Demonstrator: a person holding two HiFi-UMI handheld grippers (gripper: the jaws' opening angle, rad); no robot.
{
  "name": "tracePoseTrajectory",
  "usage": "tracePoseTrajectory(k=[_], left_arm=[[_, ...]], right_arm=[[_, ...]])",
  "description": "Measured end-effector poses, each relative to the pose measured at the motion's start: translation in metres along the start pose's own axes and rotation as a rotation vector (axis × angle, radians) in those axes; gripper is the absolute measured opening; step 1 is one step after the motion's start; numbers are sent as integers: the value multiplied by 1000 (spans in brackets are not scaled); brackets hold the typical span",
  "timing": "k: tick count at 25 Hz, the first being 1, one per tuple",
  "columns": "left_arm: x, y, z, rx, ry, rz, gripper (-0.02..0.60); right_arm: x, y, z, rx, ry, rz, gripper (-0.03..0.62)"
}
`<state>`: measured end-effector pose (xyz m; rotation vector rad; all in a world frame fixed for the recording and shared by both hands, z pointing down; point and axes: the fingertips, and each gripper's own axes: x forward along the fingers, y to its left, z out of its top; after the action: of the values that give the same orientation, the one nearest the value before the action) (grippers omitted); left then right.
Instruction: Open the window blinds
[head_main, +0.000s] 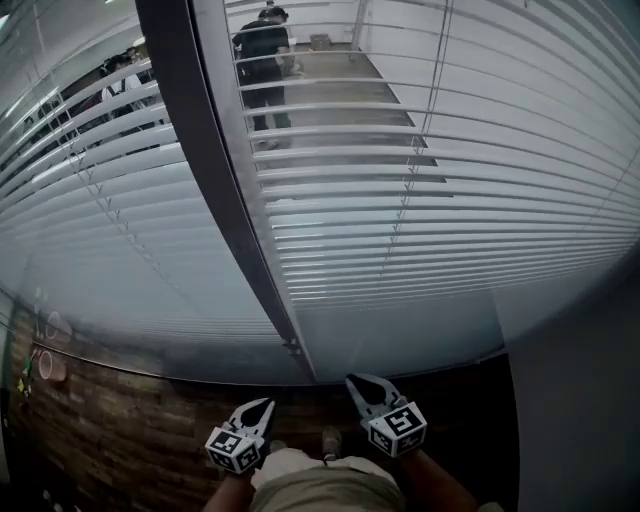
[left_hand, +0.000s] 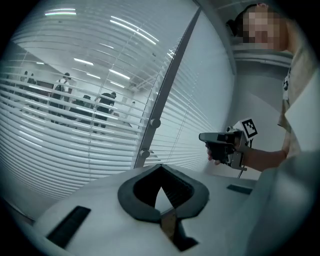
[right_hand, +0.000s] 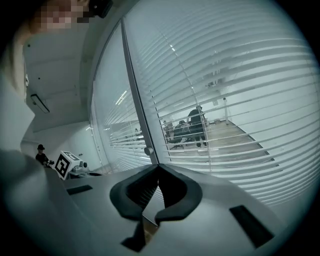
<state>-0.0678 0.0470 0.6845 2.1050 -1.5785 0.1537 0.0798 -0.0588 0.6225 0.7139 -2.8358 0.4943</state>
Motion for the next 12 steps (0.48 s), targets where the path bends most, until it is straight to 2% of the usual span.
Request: tracePoseTrajectory(k=[5, 12], left_arm=[[-3, -4, -6, 0, 9, 16, 11], [-17, -5, -9, -22, 12, 39, 11]], right_arm=[[-3, 9, -9, 30, 33, 34, 11], [6, 22, -6, 19, 46, 48, 11]])
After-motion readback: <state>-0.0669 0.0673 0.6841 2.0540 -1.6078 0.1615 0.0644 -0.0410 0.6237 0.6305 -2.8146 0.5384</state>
